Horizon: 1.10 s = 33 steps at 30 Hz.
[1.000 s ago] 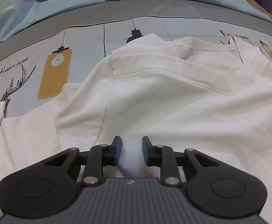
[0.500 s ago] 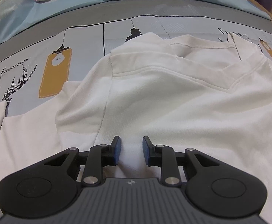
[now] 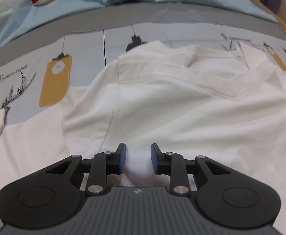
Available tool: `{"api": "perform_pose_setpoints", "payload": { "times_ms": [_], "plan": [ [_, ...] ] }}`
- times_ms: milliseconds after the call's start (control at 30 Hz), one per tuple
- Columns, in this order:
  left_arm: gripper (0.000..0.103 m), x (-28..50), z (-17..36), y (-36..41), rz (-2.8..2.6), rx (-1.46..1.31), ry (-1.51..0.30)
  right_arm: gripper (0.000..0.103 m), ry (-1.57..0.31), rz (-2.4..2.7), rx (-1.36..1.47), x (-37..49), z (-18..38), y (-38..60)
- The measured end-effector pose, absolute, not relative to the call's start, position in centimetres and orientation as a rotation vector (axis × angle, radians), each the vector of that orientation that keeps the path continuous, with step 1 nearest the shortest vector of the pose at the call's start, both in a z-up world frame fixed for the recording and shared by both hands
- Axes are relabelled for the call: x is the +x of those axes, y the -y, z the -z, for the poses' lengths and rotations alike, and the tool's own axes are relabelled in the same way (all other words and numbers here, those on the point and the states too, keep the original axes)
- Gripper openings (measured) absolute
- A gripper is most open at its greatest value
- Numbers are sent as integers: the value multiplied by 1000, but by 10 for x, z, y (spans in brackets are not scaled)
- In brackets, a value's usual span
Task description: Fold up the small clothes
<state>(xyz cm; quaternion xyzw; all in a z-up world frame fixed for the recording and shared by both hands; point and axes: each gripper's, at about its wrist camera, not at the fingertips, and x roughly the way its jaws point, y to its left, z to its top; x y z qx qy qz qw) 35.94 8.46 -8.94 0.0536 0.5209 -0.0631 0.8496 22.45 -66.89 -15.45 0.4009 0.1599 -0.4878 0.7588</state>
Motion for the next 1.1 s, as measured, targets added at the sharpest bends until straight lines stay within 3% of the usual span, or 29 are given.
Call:
{"api": "perform_pose_setpoints", "payload": {
  "times_ms": [33, 100, 167, 300, 433, 567, 800, 833, 867, 900, 933, 967, 1100],
  "plan": [
    [31, 358, 85, -87, 139, 100, -1084, 11, -364, 1096, 821, 228, 147, 664],
    [35, 356, 81, -94, 151, 44, -1072, 27, -355, 1151, 735, 232, 127, 647],
    [37, 356, 93, -103, 138, 12, -1138, 36, -314, 1129, 677, 236, 110, 623],
    [36, 357, 92, -125, 115, -105, -1158, 37, -313, 945, 593, 267, 85, 567],
    [36, 363, 63, -146, 37, -175, -989, 42, -388, 580, 569, 309, 76, 495],
    [36, 373, 61, -160, -34, -224, -888, 42, -548, 168, 518, 354, 85, 415],
    [36, 392, 84, -148, -32, -156, -922, 43, -753, -96, 283, 399, 121, 307],
    [35, 394, 88, -147, -32, -132, -934, 43, -771, -89, 239, 395, 126, 296],
    [21, 394, 91, -146, -28, -115, -934, 43, -781, -71, 207, 395, 129, 289],
    [3, 395, 95, -146, -21, -102, -936, 41, -783, -56, 193, 398, 132, 286],
    [3, 396, 97, -146, -31, -77, -933, 33, -771, -50, 185, 399, 133, 286],
    [2, 396, 94, -149, -61, -64, -900, 11, -754, -49, 172, 400, 132, 284],
    [2, 392, 70, -161, -111, -122, -761, 5, -600, -43, 195, 389, 115, 282]
  ]
}}
